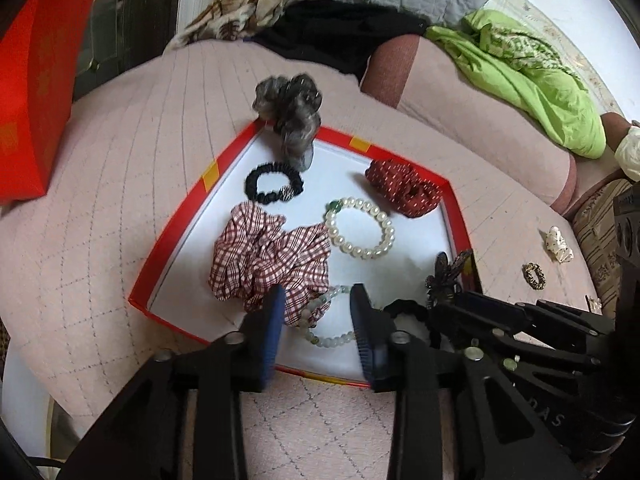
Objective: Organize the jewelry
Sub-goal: 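Open both tools over the tray to drop the bracelet and hair tie, then move both tools back toward the leopard bracelet and white scrunchie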
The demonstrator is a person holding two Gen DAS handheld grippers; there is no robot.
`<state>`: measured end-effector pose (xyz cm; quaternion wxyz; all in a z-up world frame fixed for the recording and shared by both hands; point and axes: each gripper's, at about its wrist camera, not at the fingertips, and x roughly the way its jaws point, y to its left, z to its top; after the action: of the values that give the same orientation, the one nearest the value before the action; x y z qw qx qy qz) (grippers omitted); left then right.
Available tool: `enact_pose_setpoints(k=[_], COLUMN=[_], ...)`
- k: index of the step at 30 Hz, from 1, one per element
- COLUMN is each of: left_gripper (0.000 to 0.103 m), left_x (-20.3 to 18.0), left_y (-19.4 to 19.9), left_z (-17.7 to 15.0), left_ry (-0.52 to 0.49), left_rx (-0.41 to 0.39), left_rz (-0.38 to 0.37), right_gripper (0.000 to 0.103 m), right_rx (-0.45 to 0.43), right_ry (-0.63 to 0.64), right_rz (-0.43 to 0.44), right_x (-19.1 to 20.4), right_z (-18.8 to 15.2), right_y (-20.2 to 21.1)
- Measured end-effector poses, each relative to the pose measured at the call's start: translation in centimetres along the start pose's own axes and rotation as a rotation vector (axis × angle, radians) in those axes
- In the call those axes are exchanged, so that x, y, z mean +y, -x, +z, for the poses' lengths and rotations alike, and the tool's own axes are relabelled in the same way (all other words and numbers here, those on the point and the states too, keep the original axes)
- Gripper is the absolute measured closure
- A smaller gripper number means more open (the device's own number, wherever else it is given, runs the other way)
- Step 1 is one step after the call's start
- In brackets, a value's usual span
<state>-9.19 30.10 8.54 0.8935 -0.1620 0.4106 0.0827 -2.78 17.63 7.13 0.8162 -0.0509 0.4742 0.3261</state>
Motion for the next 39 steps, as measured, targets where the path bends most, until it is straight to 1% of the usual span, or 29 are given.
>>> enact_pose_setpoints(k=[1, 8, 10, 12, 17, 19, 20, 22, 25, 27, 31, 39], left_gripper=[0.069, 0.068, 0.068, 0.068, 0.068, 0.065, 0.061, 0.061, 0.059, 0.055, 0.053, 0.052], left_x=[-0.1, -0.6, -0.6, -0.8, -2.6, -3.4, -4.1, -4.9, -6.7, -7.7, -10.2, -15.7], left_y=[0.2, 0.9, 1.1, 1.4, 2.7, 3.0, 3.3, 3.7, 4.3, 4.5, 5.0, 5.0], left_z=[0.0, -0.3, -0.4, -0.6, -1.1, -1.3, -1.4, -1.5, -1.8, -2.0, -2.6, -4.1], left_ry=[-0.006, -0.015, -0.016, -0.020, -0.066, -0.088, -0.103, -0.120, -0.146, -0.162, -0.213, -0.309], left_rx=[-0.009, -0.043, -0.048, -0.046, -0.049, -0.050, -0.048, -0.045, -0.036, -0.028, -0.018, 0.027], left_rz=[0.001, 0.038, 0.045, 0.057, 0.087, 0.093, 0.095, 0.093, 0.082, 0.079, 0.063, 0.000], right_gripper=[0.064, 0.064, 0.060, 0.058, 0.058, 0.058, 0.058, 0.058, 0.057, 0.057, 0.053, 0.052], right_rx=[-0.004, -0.046, -0.059, -0.066, -0.069, -0.066, -0.065, -0.066, -0.076, -0.091, -0.111, -0.142], right_ry=[-0.001, -0.005, -0.010, -0.029, -0.102, -0.142, -0.160, -0.205, -0.246, -0.264, -0.287, -0.377], right_rz=[0.003, 0.028, 0.024, 0.019, -0.014, -0.034, -0.039, -0.049, -0.063, -0.083, -0.116, -0.156], right_x=[0.1, -0.3, -1.0, -2.1, -5.8, -7.6, -8.3, -10.0, -11.5, -12.4, -14.0, -18.2], right_z=[-0.1, -1.5, -2.3, -3.2, -5.4, -6.4, -6.8, -7.6, -8.4, -9.0, -10.2, -12.5], right_y=[0.2, 3.3, 4.5, 5.5, 7.2, 7.7, 7.9, 8.3, 9.0, 9.6, 10.7, 12.6])
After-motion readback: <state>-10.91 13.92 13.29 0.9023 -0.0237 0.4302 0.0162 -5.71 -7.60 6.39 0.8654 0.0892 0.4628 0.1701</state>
